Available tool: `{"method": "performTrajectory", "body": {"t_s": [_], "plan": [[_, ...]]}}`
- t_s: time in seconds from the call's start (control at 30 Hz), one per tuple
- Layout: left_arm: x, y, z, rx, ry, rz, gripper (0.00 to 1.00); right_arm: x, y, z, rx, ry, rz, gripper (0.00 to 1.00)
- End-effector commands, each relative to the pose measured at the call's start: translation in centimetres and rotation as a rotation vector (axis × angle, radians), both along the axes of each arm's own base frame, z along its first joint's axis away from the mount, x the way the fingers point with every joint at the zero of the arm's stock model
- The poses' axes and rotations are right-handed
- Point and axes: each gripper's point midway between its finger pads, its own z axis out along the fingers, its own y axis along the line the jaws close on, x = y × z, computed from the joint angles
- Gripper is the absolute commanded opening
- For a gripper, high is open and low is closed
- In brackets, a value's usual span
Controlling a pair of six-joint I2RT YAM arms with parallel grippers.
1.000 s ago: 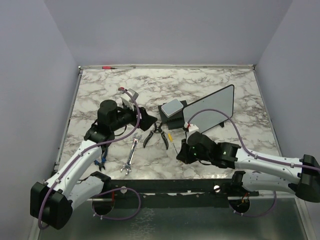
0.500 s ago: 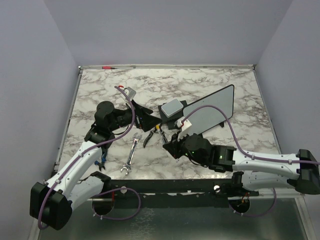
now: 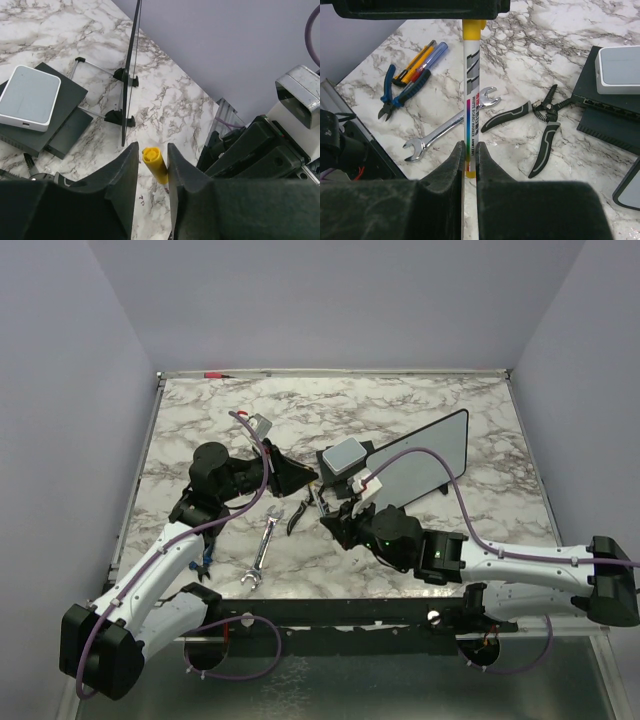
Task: Write a sentence on the whiteboard
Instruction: Open the whiteboard marker at the center of the board.
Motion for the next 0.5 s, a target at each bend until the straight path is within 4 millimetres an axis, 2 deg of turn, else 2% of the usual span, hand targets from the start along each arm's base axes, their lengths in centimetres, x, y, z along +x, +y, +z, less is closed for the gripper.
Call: {"method": "performTrajectory", "body": {"t_s": [0.0, 0.1, 0.13, 0.17, 0.2, 0.27, 0.37, 0.47], "plan": [[-0.6, -0.3, 0.8, -0.024, -0.017, -0.036, 0.23, 0.6, 0.6, 1.1, 0.012, -0.037, -0.024, 0.00], [-0.8, -0.4, 0.9, -0.044, -0.010, -0.046, 0.02, 0.7, 0.7, 0.7, -0.001, -0.034, -0.029, 0.00], [-0.9, -0.5, 1.0, -0.052, -0.008, -0.051, 0.00, 0.8, 0.7, 0.5, -0.006, -0.033, -0.036, 0.00], [-1.0, -0.5, 1.1, -0.059, -0.004, -0.054, 0.00, 0.9, 0.6, 0.4, -0.011, -0.031, -0.045, 0.00], [-1.0, -0.5, 1.2, -0.065, -0.004, -0.057, 0.00, 1.0, 0.5, 0.3, -0.014, -0.029, -0.056, 0.05], [-1.2, -0.6, 1.3, -0.070, -0.006, -0.069, 0.00, 1.4, 0.3, 0.1, -0.015, -0.027, -0.085, 0.21], [-1.3, -0.6, 1.2, -0.070, -0.006, -0.074, 0.00, 1.6, 0.2, 0.3, -0.004, -0.037, -0.098, 0.40], [-1.4, -0.7, 1.3, -0.072, -0.005, -0.081, 0.00, 1.8, 0.4, 0.4, 0.001, -0.055, -0.097, 0.47]]}}
